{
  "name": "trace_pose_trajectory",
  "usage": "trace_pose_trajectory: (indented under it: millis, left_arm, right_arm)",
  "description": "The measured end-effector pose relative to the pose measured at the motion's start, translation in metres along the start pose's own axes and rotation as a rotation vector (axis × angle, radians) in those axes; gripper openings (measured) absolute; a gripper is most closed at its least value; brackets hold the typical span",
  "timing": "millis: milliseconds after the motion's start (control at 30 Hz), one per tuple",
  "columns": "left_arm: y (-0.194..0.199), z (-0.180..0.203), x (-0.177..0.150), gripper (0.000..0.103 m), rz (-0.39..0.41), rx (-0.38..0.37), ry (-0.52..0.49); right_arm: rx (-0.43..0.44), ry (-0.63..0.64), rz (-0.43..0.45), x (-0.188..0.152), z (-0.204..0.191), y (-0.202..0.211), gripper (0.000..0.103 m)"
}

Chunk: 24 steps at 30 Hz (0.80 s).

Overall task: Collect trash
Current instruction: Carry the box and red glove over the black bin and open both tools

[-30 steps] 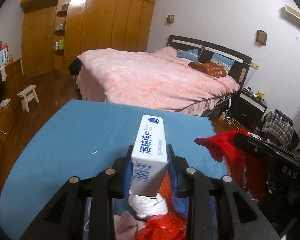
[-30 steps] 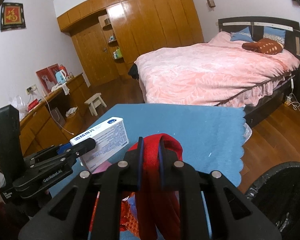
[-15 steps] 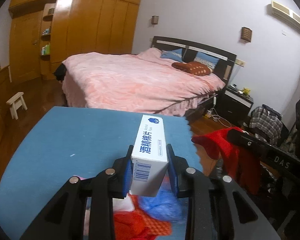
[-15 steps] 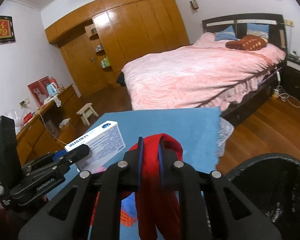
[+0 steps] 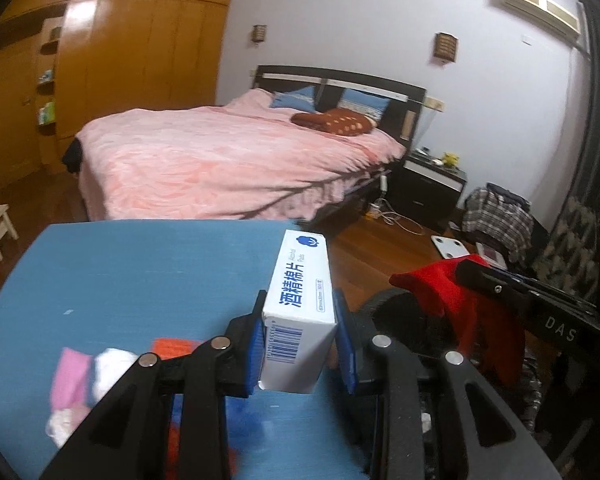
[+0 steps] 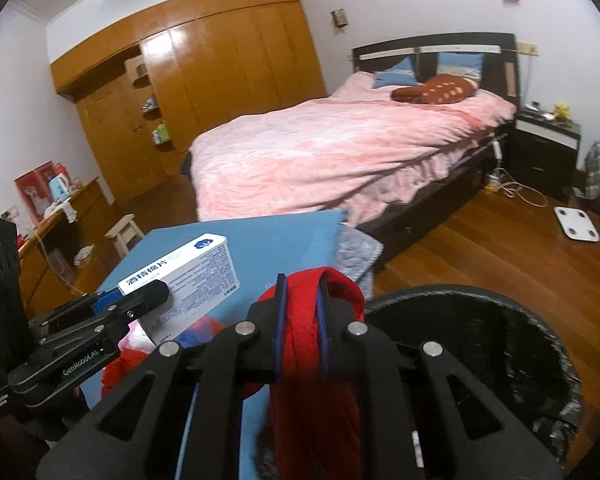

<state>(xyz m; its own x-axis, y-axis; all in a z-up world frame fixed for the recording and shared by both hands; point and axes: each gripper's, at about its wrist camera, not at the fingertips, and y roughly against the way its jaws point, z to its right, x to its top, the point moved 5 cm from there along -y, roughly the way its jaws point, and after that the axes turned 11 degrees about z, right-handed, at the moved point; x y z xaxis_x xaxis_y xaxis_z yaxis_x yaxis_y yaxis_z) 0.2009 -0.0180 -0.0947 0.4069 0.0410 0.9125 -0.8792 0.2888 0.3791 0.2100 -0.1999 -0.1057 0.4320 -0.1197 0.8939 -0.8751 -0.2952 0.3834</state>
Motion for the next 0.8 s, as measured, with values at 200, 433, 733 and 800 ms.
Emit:
trace_pose_trajectory:
  millis: [200,433,733,800]
  left_arm:
    - [-0.016,0.052,-0.009,0.031,-0.018,-0.092,-0.029]
    - [-0.033,0.103,-0.024,0.033,-0.066,-0.208,-0.047]
    - [-0.03,0.099,-0.03,0.076,-0.059,-0.19,-0.059]
    - [-0.025,0.092,-0.029,0.083,-0.046,-0.156,-0.072]
  right_arm:
    - [-0.092,-0.025,-0.004,-0.011,0.048,0.021,0.013]
    - [-0.203,-0.05,-0.018,-0.027,0.099,0.045,0.018]
    - [-0.296,-0.046,0.01,-0.035,0.118,0.056,0.087]
    - [-0.309,-0.038,0.029,-0.033,0.115,0.056,0.093]
